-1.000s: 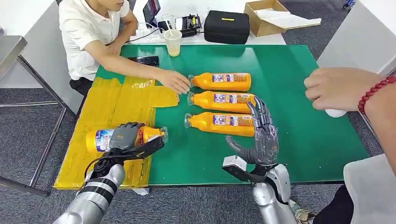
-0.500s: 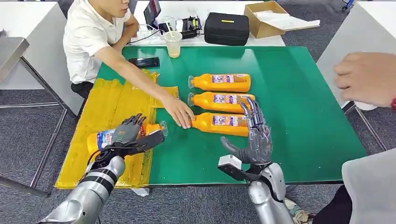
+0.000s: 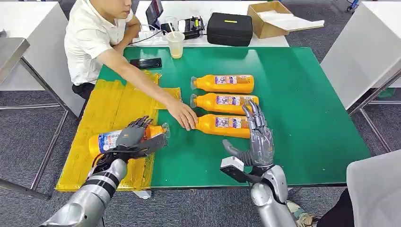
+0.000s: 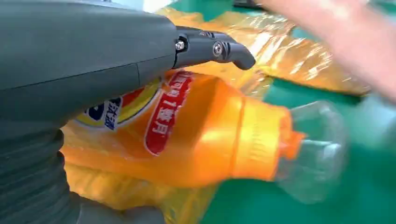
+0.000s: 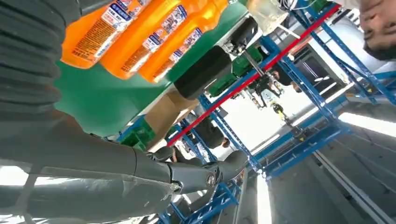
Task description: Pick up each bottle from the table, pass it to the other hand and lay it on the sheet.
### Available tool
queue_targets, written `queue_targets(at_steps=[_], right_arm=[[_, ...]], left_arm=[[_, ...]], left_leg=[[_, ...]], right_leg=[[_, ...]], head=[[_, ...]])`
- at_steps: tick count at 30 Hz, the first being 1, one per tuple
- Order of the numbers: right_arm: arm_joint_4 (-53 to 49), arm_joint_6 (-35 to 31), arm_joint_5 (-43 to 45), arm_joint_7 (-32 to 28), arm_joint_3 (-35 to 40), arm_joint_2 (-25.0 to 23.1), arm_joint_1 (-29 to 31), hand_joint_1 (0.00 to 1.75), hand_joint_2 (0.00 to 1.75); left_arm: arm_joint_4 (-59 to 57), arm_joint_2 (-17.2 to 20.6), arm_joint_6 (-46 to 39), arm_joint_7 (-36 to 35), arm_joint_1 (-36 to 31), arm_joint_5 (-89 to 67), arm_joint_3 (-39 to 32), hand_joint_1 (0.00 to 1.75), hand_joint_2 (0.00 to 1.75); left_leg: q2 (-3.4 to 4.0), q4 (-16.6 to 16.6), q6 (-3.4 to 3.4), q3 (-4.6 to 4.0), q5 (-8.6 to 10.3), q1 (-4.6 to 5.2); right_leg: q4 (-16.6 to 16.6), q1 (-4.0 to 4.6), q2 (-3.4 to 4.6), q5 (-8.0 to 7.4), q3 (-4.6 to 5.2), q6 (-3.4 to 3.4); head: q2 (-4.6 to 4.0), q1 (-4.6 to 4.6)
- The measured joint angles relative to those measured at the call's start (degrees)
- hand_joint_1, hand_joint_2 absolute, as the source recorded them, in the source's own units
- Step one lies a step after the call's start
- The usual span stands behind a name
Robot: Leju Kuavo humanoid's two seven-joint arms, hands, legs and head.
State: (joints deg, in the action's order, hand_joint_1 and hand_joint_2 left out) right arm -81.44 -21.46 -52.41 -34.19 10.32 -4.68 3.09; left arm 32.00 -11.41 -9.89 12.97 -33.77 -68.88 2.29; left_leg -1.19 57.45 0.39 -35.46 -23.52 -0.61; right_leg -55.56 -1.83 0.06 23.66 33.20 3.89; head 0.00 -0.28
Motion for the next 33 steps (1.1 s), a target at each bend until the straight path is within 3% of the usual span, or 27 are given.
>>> queue_targets(at_steps=[6, 10, 18, 22, 26, 29, 33], right_arm=[[-2.92, -0.04, -2.17, 2.07, -0.68, 0.00, -3.66, 0.00, 1.75], [-6.12, 0.67, -3.54, 3.30, -1.60, -0.24, -6.47, 0.00, 1.75], [-8.11, 0.72, -6.85, 5.49, -1.86, -0.79, -7.48, 0.00, 1.75], [-7.82, -1.22, -17.85, 11.83, -1.59, 0.18, -7.00, 0.00, 1.75], [-5.22, 1.09, -25.12, 20.84, -1.42, 3.19, -5.56, 0.00, 1.75], [-3.32, 2.47, -27.13, 23.57, -2.58, 4.99, -5.78, 0.00, 1.75], [-1.09, 7.70, -27.67, 25.62, -4.70, 5.73, -6.04, 0.00, 1.75]], left_arm=[[22.24, -2.51, -3.58, 0.47, 13.22, 1.20, 4.17, 0.00, 1.75], [39.07, -3.15, -13.18, -3.05, 22.03, -7.21, 11.11, 0.00, 1.75], [50.66, -3.19, -17.58, -4.08, 27.42, -8.38, 16.50, 0.00, 1.75], [52.72, -3.19, -19.12, -4.38, 28.71, -10.31, 17.40, 0.00, 1.75], [54.62, -3.22, -14.67, 2.25, 30.89, 5.46, 17.95, 0.00, 1.75], [56.54, -3.50, -8.24, 7.60, 34.50, 19.90, 18.40, 0.00, 1.75], [58.38, -4.00, -2.76, 8.91, 37.29, 28.72, 18.56, 0.00, 1.75]], left_leg=[[0.01, 0.02, 0.00, -0.20, -0.09, 0.05], [0.01, 0.01, 0.03, -0.50, -0.14, 0.05], [0.02, -0.01, 0.01, -0.48, -0.12, 0.01], [0.01, 0.00, 0.02, -0.48, -0.11, 0.02], [-0.02, 0.01, 0.03, -0.49, -0.12, 0.06], [-0.01, 0.02, 0.04, -0.51, -0.14, 0.09], [0.02, 0.01, -0.01, -0.53, -0.19, 0.08]], right_leg=[[0.02, -0.04, 0.00, 0.04, 0.21, 0.02], [0.03, -0.04, 0.00, 0.06, 0.51, 0.02], [0.03, -0.01, 0.00, 0.05, 0.52, 0.01], [0.02, -0.02, 0.00, 0.04, 0.48, 0.01], [0.03, -0.06, -0.03, 0.05, 0.48, 0.02], [0.03, -0.07, -0.01, 0.05, 0.52, 0.02], [0.04, -0.02, 0.01, 0.06, 0.60, 0.02]], head=[[0.00, -0.02], [0.00, -0.02], [0.00, 0.00], [0.00, -0.02], [0.00, 0.00], [0.00, -0.02], [0.00, -0.04]])
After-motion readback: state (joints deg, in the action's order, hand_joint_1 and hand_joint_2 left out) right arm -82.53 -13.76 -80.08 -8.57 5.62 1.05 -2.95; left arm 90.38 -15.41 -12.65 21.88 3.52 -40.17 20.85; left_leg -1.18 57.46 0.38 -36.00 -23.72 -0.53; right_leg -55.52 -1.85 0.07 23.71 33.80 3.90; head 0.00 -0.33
